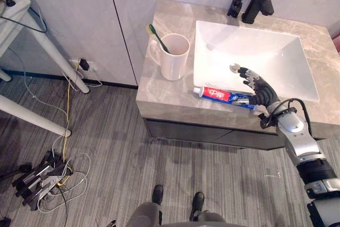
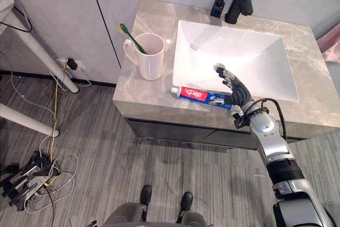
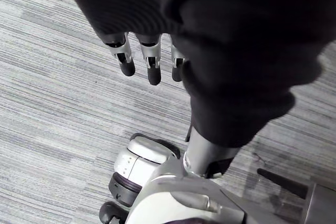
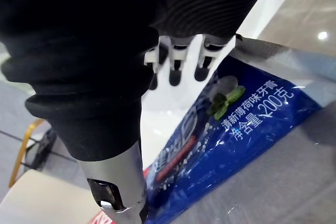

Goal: Organize washtable

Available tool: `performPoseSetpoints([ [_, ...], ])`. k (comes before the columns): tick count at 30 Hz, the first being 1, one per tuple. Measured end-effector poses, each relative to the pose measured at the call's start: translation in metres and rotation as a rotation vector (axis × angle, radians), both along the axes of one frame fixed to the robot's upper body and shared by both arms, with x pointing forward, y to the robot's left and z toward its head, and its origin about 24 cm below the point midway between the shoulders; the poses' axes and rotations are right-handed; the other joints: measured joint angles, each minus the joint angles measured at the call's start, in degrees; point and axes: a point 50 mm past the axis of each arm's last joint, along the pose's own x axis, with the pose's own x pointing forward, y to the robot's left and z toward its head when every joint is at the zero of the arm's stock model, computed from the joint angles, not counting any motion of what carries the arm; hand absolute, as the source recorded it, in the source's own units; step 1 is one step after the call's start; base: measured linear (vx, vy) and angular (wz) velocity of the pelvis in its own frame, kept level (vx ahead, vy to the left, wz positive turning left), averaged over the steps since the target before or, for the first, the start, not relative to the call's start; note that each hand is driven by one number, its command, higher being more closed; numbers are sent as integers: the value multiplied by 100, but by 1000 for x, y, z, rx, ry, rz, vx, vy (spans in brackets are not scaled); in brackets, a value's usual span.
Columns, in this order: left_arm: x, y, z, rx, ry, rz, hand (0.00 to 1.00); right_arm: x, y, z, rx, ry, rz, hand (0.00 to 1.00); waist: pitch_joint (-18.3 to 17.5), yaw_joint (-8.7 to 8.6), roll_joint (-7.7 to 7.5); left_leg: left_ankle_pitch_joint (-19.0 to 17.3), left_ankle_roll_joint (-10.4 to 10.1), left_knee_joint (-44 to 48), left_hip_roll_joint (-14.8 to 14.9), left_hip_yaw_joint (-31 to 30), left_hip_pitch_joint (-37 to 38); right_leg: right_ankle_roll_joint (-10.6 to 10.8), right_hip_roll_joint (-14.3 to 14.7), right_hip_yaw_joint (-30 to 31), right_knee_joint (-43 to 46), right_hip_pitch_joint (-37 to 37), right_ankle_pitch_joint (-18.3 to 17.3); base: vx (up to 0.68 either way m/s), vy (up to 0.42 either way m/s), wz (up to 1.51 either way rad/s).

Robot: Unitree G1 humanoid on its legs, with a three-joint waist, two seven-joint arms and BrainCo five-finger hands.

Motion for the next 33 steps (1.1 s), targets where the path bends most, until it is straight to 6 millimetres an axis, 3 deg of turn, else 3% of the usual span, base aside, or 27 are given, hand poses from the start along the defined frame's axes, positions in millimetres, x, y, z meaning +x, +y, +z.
performPoseSetpoints([
  [23, 3, 2, 1, 7, -1, -38, 0, -4, -5, 10, -102, -16, 20, 0, 180, 7, -104, 169, -60, -151, 20, -29, -107, 0, 24, 15, 10, -186, 0, -33, -3, 0],
  [24, 3, 3, 1, 8, -2, -38, 0, -4, -5, 11, -108, -18, 20, 100, 203, 9, -117, 169, -60, -149, 21, -29, -107, 0, 25, 15, 10, -186, 0, 0, 0, 0],
  [33, 9, 6, 2, 6, -24, -19, 0, -5, -17, 29, -210, -70, -22, 100, 460, 101, -274, 165, -61, -4, 33, -133, -344, -2, 44, -78, 31, -309, 2, -19, -4, 6],
])
